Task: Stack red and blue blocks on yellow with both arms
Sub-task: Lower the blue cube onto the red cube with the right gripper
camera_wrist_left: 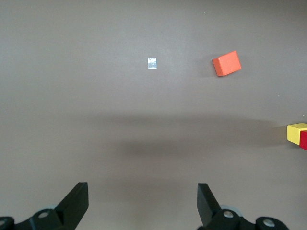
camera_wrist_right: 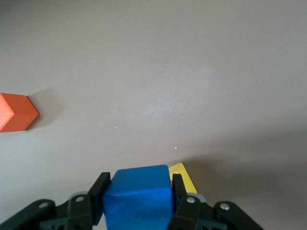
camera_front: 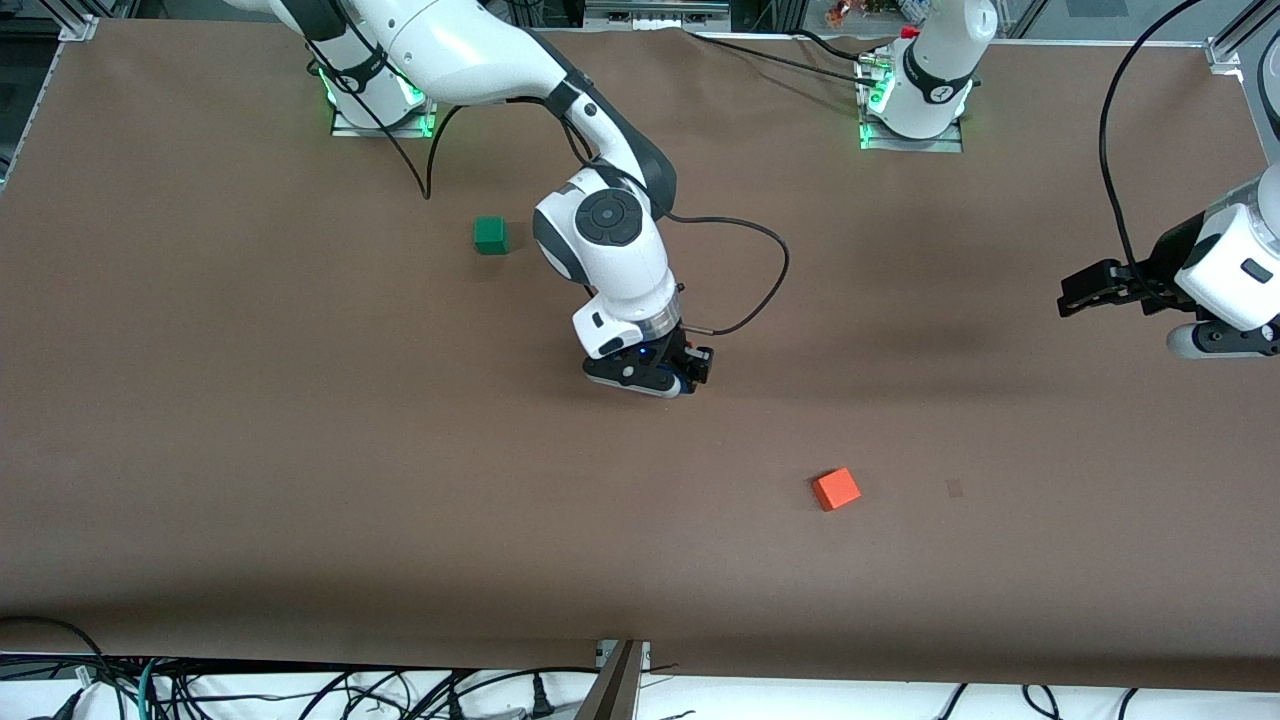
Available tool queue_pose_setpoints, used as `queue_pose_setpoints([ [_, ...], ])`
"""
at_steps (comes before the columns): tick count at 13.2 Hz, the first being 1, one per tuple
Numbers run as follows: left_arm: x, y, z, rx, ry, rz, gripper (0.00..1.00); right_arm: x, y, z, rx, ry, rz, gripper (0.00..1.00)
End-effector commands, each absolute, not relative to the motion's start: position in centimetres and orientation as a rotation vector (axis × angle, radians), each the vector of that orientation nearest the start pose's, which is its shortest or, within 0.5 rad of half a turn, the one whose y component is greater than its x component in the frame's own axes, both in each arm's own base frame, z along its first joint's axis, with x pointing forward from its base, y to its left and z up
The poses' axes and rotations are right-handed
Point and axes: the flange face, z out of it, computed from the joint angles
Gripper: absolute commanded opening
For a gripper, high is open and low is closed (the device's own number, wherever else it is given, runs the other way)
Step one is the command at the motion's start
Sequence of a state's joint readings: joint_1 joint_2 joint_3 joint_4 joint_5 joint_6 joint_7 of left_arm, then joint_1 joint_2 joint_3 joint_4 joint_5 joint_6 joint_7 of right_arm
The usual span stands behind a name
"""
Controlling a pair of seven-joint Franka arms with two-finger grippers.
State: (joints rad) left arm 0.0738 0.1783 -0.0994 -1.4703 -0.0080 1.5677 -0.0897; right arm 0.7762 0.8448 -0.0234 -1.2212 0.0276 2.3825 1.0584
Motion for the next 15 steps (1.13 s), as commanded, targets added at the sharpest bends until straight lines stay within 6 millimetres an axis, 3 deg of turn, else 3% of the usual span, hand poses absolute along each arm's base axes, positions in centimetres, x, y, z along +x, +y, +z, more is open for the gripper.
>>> queue_pose_setpoints([
  [1,60.7,-0.8,57.4,-3.144,-0.074,0.113,1.0,56.3,54.4,30.4,-2.868,0.447,-0.256,0.57],
  [7,60.7,-0.8,57.3,-3.144,-0.074,0.115,1.0,55.5,55.0,29.9,-2.877,0.449,-0.247,0.57],
  [9,60.7,-0.8,57.3,-3.144,-0.074,0.115,1.0,55.1,55.2,29.4,-2.883,0.467,-0.235,0.67],
  [11,60.7,-0.7,57.3,-3.144,-0.076,0.115,1.0,55.0,55.2,29.4,-2.876,0.501,-0.233,0.92],
  [12,60.7,-0.5,57.3,-3.144,-0.081,0.115,1.0,54.9,55.4,29.4,-2.874,0.511,-0.232,0.99],
  [15,60.7,-0.4,57.3,-3.144,-0.083,0.115,1.0,54.3,55.6,29.2,-2.896,0.499,-0.238,0.99],
])
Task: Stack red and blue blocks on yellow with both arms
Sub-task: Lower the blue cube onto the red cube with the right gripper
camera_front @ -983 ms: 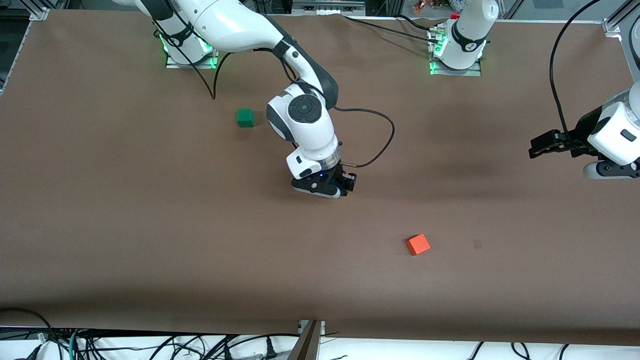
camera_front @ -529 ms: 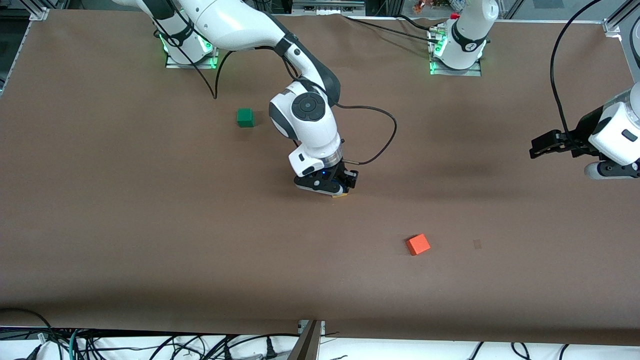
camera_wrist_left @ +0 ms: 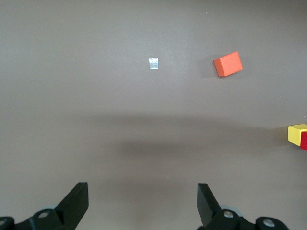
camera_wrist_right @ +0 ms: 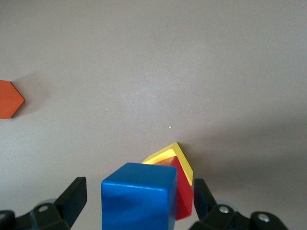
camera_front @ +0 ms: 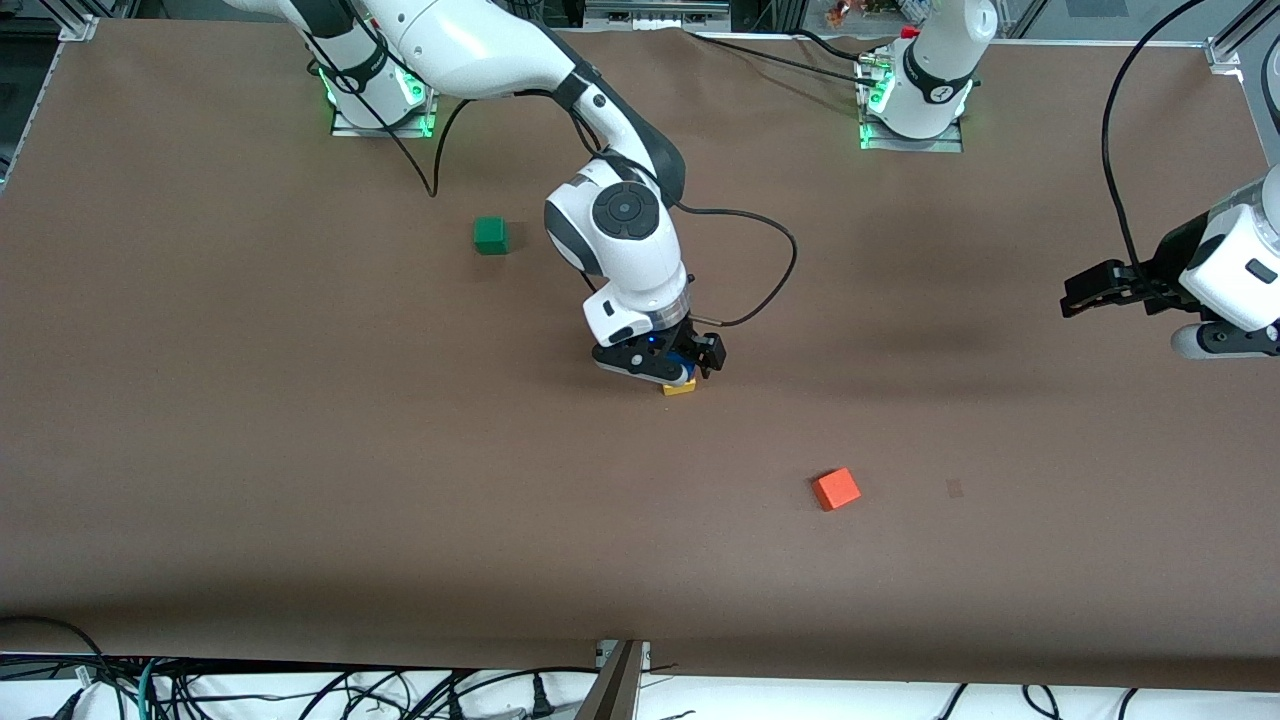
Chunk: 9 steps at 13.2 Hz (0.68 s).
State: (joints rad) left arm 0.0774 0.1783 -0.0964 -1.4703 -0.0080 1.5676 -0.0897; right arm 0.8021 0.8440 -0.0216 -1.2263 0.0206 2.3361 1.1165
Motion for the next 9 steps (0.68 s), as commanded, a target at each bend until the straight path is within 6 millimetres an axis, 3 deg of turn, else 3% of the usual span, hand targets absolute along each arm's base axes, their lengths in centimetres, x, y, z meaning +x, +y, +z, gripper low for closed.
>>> queue_pose_setpoints([
  [1,60.7,-0.4,57.3,-3.144,-0.083,0.115,1.0,54.2,55.5,29.4,-2.914,0.502,-0.228,0.99],
  [7,60.7,-0.4,57.3,-3.144,-0.081,0.115,1.0,54.9,53.4,36.3,-2.929,0.525,-0.23,1.0],
  [9,60.7,-0.4,57.4,-3.144,-0.081,0.113,1.0,56.1,51.2,39.2,-2.938,0.565,-0.231,1.0],
])
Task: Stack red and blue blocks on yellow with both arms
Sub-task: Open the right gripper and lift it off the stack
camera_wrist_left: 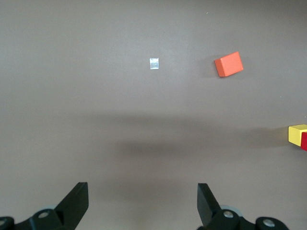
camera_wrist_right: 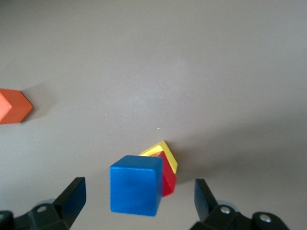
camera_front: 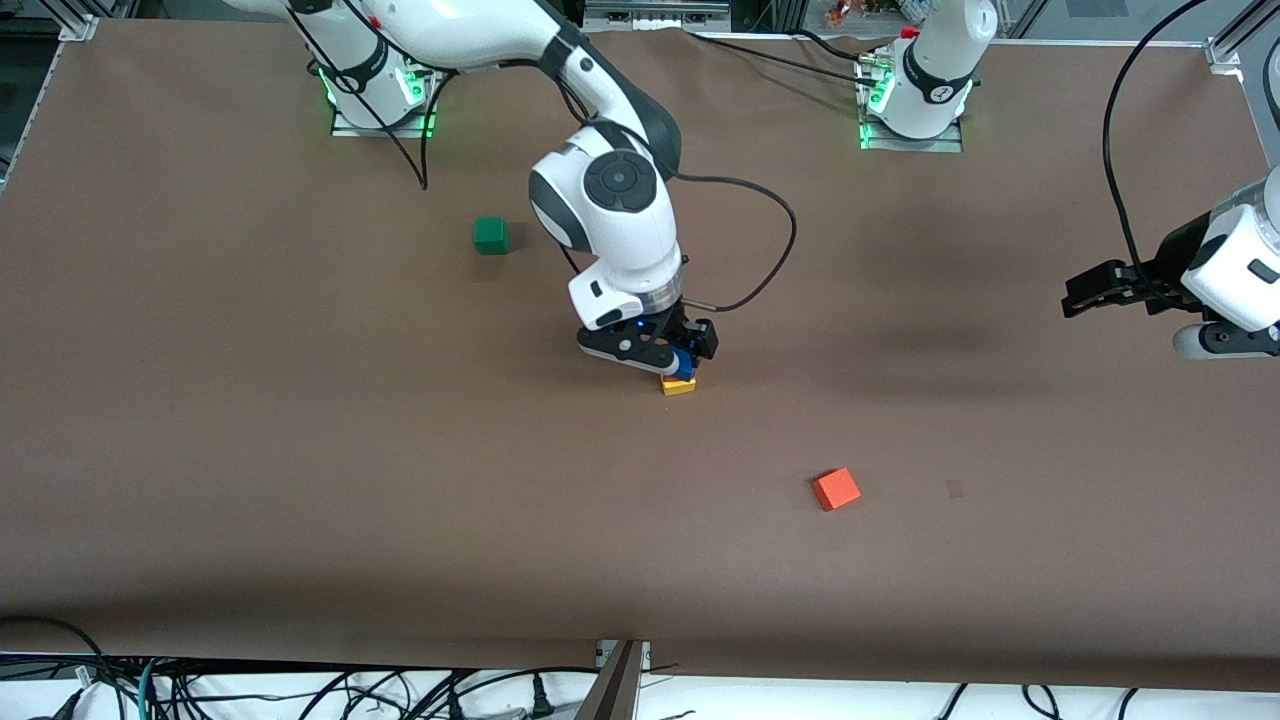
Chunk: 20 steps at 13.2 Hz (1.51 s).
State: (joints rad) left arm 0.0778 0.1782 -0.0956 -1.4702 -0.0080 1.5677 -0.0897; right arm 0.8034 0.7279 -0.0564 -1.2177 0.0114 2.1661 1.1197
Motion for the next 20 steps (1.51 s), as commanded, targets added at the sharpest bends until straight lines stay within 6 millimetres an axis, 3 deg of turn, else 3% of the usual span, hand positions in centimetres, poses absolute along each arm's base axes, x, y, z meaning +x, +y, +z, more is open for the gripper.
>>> queue_pose_setpoints([
  [1,60.7,-0.3,57.3,-3.144,-0.086,0.115,1.0,56.8,49.6,40.8,-2.949,0.575,-0.233,1.0],
  [7,60.7,-0.3,57.3,-3.144,-0.083,0.115,1.0,61.7,36.4,46.2,-3.032,0.471,-0.171,1.0],
  [12,60.7,-0.3,57.3,-3.144,-0.083,0.115,1.0,63.5,29.9,46.1,-3.123,0.507,-0.087,1.0],
  [14,60.7,-0.3,57.3,-3.144,-0.083,0.115,1.0,64.5,26.1,46.7,-3.171,0.447,-0.05,1.0],
  [16,60.7,-0.3,57.3,-3.144,-0.083,0.115,1.0,64.8,22.8,48.5,-3.138,0.447,-0.004,1.0],
  [19,60.7,-0.3,57.3,-3.144,-0.083,0.117,1.0,62.9,19.3,51.1,-3.107,0.423,0.013,1.0],
  [20,60.7,-0.3,57.3,-3.144,-0.083,0.117,1.0,62.4,17.2,51.6,-3.099,0.421,0.013,1.0],
])
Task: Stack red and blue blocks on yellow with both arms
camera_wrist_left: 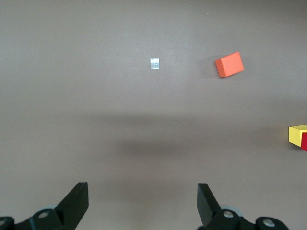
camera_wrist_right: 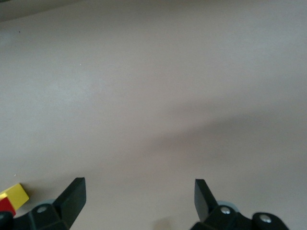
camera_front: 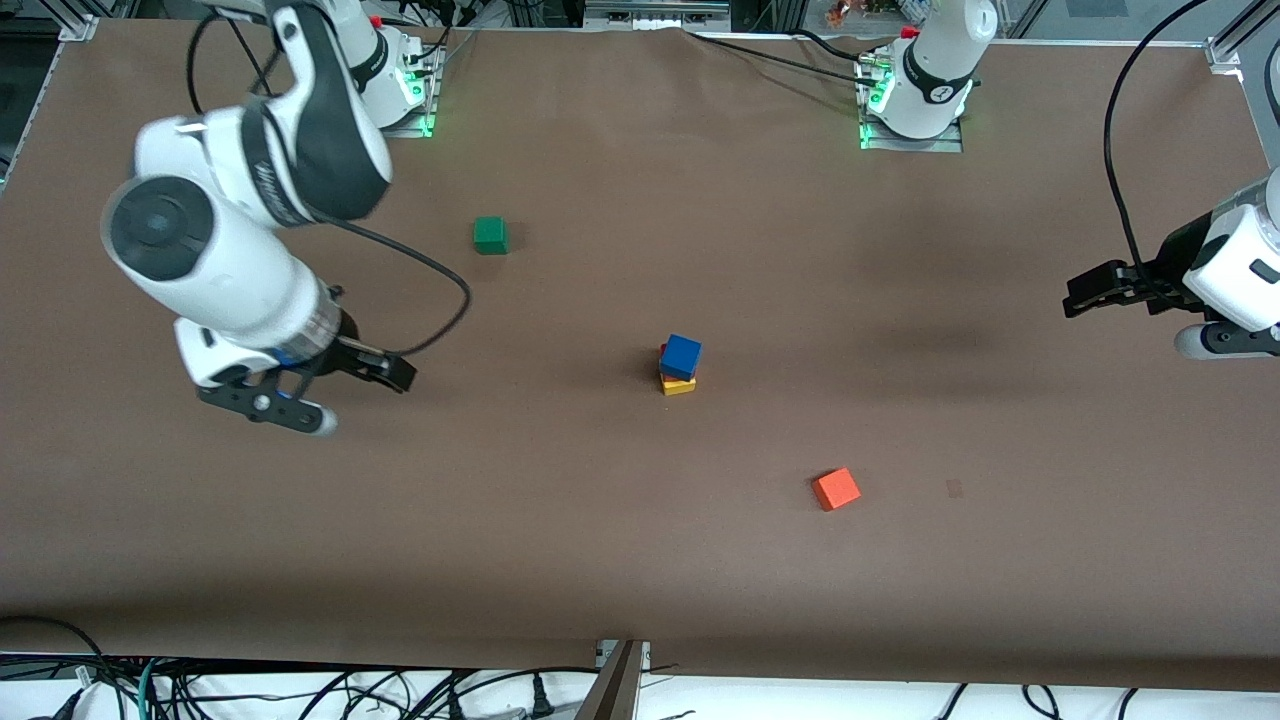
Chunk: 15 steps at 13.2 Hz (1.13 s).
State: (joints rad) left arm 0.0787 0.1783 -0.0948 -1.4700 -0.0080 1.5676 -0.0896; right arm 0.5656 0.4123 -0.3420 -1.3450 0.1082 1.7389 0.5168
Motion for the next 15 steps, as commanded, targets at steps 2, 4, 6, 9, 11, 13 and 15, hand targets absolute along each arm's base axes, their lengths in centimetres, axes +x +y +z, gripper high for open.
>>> queue_pose_setpoints([
  [2,60.7,-0.1,57.3,-3.144,-0.086,0.117,1.0,60.8,13.7,53.0,-3.084,0.362,0.021,1.0],
  [4,60.7,-0.1,57.3,-3.144,-0.086,0.12,1.0,58.8,9.5,54.5,-3.05,0.335,0.018,1.0],
  [6,60.7,0.1,57.3,-3.144,-0.09,0.12,1.0,57.0,5.7,55.8,-3.032,0.275,0.017,1.0],
  [9,60.7,0.1,57.3,-3.145,-0.093,0.12,1.0,55.5,3.6,56.8,-3.093,0.23,0.018,1.0],
  [11,60.7,0.1,57.3,-3.145,-0.093,0.12,1.0,55.7,2.5,57.5,-3.11,0.132,-0.003,1.0],
  [13,60.7,0.1,57.3,-3.145,-0.093,0.12,1.0,56.6,2.5,58.4,-3.112,0.129,-0.038,1.0],
  [15,60.7,0.2,57.3,-3.145,-0.095,0.12,1.0,56.9,2.2,58.3,-3.111,0.141,-0.026,1.0],
])
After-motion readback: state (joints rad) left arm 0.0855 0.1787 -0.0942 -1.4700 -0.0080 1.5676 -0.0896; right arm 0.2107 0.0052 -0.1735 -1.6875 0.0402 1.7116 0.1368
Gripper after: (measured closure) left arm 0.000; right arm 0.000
